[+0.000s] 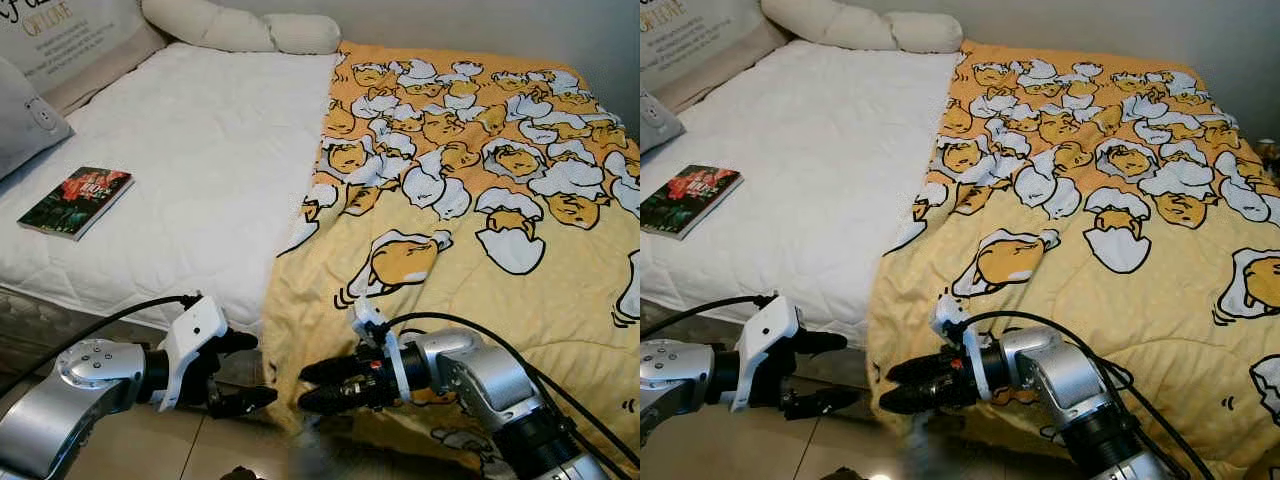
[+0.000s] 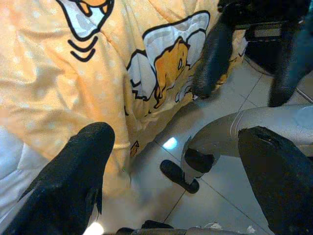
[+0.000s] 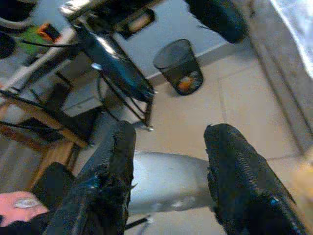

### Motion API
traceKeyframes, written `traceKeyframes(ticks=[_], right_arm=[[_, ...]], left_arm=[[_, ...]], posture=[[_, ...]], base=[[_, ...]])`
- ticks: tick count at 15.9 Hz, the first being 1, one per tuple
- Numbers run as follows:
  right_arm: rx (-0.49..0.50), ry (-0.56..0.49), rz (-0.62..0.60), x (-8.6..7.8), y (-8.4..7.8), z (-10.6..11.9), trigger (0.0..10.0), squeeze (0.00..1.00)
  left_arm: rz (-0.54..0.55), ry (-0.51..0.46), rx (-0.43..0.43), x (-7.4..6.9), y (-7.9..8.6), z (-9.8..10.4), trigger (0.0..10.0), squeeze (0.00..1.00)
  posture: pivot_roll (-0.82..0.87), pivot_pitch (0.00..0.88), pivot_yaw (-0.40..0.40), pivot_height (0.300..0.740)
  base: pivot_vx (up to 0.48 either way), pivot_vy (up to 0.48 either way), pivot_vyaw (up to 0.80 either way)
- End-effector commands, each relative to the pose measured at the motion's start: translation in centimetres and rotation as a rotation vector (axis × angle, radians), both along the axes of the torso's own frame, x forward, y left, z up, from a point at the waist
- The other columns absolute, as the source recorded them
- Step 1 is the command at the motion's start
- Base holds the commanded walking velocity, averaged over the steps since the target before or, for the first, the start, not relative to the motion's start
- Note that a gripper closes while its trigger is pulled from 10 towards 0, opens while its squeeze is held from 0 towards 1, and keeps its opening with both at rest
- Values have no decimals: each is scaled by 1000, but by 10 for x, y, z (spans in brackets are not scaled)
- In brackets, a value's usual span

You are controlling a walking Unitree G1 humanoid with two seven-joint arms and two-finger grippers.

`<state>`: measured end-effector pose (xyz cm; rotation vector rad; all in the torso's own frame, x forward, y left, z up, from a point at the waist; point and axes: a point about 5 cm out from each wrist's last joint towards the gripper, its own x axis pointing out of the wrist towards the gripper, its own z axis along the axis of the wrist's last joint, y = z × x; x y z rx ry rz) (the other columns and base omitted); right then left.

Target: Clean up the room

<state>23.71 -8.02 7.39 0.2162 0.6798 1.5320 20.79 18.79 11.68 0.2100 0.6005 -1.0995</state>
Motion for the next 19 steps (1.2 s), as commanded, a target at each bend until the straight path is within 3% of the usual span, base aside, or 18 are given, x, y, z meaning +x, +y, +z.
traceKeyframes(ticks=[1, 3, 4, 7, 10, 11, 12, 13, 14, 15, 18, 19], right_arm=[[-57, -44, -84, 6, -8, -5, 10000, 1000], [-100, -82, -174, 9, -15, -11, 10000, 1000], [-131, -134, -275, 11, -22, -14, 10000, 1000], [-210, -243, -617, 21, -48, -15, 10000, 1000], [-285, -315, -831, 23, -72, -14, 10000, 1000], [-321, -329, -934, 21, -85, -14, 10000, 255], [-333, -333, -994, 19, -91, -13, 10000, 0], [-331, -342, -1018, 17, -94, -10, 10000, 0], [-344, -361, -1021, 15, -96, -8, 10000, 0], [-372, -384, -1020, 13, -99, -6, 10000, 0], [-513, -409, -1097, 18, -115, 5, 10000, 0], [-512, -402, -1107, 19, -116, 12, 10000, 0]], left_arm=[[-10, -16, 8, 1, -1, 3, 10000, 957], [-3, -19, 5, 1, -2, 1, 10000, 957], [24, -27, -10, 2, -3, -1, 10000, 953], [246, -173, -20, 16, -4, -11, 10000, 953], [409, -241, -40, 26, -11, -17, 10000, 898], [448, -259, -58, 33, -19, -22, 10000, 678], [462, -255, -73, 38, -26, -26, 10000, 561], [458, -256, -88, 47, -31, -30, 10000, 561], [460, -225, -111, 55, -34, -33, 10000, 635], [469, -190, -132, 66, -37, -35, 10000, 1000], [511, -184, -117, 100, -39, -34, 10000, 1000], [505, -170, -116, 106, -41, -33, 10000, 1000]], posture=[[-27, 0, -11, 740], [-30, 0, -12, 740], [-33, 0, -16, 740], [-50, 0, -12, 740], [-72, 0, -9, 740], [-78, 0, -14, 740], [-85, 0, -16, 740], [-97, 0, -12, 740], [-106, 0, -10, 740], [-123, 0, -8, 740], [-153, 0, -16, 740], [-162, 7, -21, 740]], base=[[0, 0, 0], [0, 0, 0], [0, 0, 0], [0, 0, 0], [0, 0, 0], [0, 0, 0], [0, 0, 0], [0, 0, 0], [0, 0, 0], [0, 0, 0], [0, 0, 0], [0, 0, 0]])
